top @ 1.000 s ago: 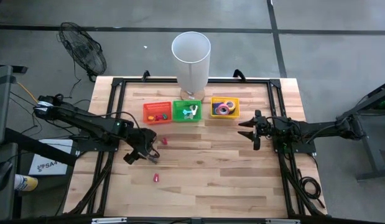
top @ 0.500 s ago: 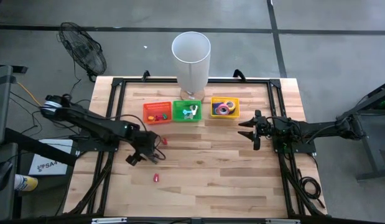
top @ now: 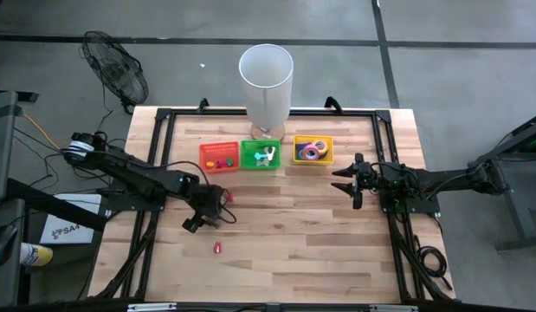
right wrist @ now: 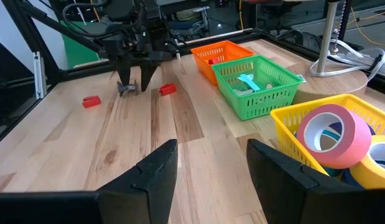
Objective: Pick and place Stapler, Stapler remover, tape
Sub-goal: Put the black staple remover into the green bin
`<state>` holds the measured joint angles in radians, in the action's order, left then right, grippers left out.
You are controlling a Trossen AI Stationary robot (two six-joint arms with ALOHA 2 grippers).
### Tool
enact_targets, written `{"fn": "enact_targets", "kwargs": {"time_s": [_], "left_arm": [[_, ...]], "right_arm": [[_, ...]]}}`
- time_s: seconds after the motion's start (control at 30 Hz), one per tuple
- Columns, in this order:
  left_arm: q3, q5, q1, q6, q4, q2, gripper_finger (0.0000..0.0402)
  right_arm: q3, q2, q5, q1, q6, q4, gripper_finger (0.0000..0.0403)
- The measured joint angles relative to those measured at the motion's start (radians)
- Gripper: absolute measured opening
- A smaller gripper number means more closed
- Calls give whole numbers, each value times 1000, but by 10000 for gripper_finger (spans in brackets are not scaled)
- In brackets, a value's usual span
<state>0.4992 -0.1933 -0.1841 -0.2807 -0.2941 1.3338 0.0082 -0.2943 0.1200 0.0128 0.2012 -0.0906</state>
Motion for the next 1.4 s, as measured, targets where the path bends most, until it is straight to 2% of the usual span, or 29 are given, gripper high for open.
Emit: {"fn": "enact_targets", "kwargs": {"time_s": [0.13, 0.23, 0.63, 0.87, 1.03, 1.23, 1.4], "left_arm": [[0, 3, 0, 39, 9, 4, 248], [-1, 5, 0, 54, 12, 2, 229], [-2, 15, 2, 52, 38, 4, 83], [2, 5, 1, 51, 47, 5, 80], [62, 0, -1, 28, 28, 7, 84], [148, 102, 0, -47, -7, 7, 86], [217, 339, 0, -129, -28, 7, 87]], "right_arm": [[0, 0, 0, 0, 0, 0, 183], [0, 0, 0, 0, 0, 0, 183], [0, 0, 0, 0, 0, 0, 183], [0, 0, 0, 0, 0, 0, 183], [0, 0, 0, 0, 0, 0, 183], [0, 0, 0, 0, 0, 0, 183], [0, 0, 0, 0, 0, 0, 183]]}}
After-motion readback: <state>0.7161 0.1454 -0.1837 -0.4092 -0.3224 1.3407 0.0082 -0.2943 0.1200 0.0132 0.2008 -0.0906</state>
